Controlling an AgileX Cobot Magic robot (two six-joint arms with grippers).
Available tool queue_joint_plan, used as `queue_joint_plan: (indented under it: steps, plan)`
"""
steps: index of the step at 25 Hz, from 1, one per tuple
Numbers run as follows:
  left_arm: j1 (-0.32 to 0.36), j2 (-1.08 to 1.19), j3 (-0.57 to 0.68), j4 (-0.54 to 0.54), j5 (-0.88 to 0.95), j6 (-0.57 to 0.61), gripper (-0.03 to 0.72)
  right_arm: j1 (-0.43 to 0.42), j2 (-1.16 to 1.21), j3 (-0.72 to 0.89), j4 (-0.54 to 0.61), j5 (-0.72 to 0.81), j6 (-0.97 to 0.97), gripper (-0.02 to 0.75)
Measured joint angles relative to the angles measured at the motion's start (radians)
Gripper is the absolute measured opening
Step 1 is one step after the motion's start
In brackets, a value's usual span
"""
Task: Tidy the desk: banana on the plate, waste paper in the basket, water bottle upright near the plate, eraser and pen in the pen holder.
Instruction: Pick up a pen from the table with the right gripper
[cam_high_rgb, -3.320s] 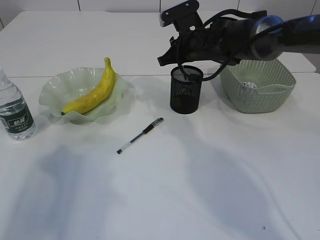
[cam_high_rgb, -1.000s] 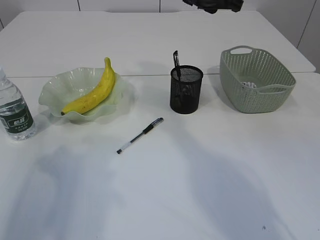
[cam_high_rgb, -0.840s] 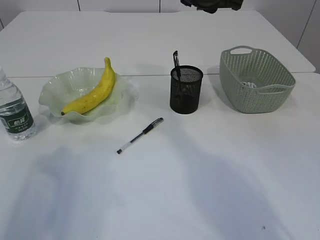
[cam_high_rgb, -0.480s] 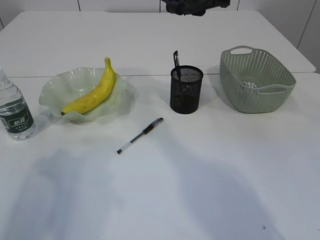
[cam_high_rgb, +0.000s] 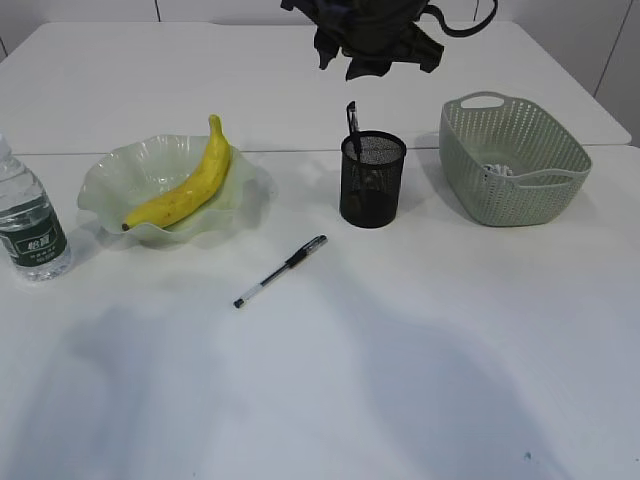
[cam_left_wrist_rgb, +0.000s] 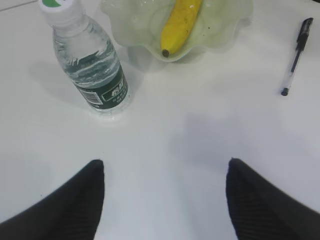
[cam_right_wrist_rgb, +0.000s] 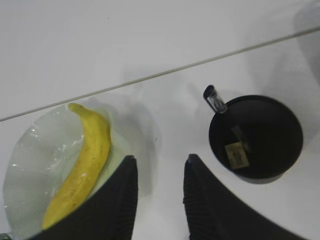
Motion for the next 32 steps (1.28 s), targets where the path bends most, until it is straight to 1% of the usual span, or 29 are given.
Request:
queue_joint_plan:
  steps: [4, 10, 14, 22, 28, 32]
  plan:
    - [0.000, 0.000, 0.000, -0.002, 0.054, 0.000, 0.538, 0.000, 0.002, 0.000, 0.120, 0.022, 0.002, 0.239]
    - [0.000, 0.000, 0.000, -0.003, 0.119, 0.000, 0.538, 0.000, 0.065, -0.005, 0.283, 0.129, 0.010, 0.239]
    - [0.000, 0.000, 0.000, -0.003, 0.122, 0.000, 0.538, 0.000, 0.098, -0.005, 0.306, 0.172, 0.070, 0.239]
    - [0.000, 0.000, 0.000, -0.003, 0.123, 0.000, 0.538, 0.000, 0.172, -0.005, 0.309, 0.176, 0.157, 0.239]
    - [0.000, 0.000, 0.000, -0.003, 0.127, 0.000, 0.538, 0.000, 0.244, -0.006, 0.376, 0.176, 0.178, 0.239]
    - [0.000, 0.000, 0.000, -0.003, 0.143, 0.000, 0.538, 0.000, 0.269, -0.006, 0.397, 0.163, 0.190, 0.239]
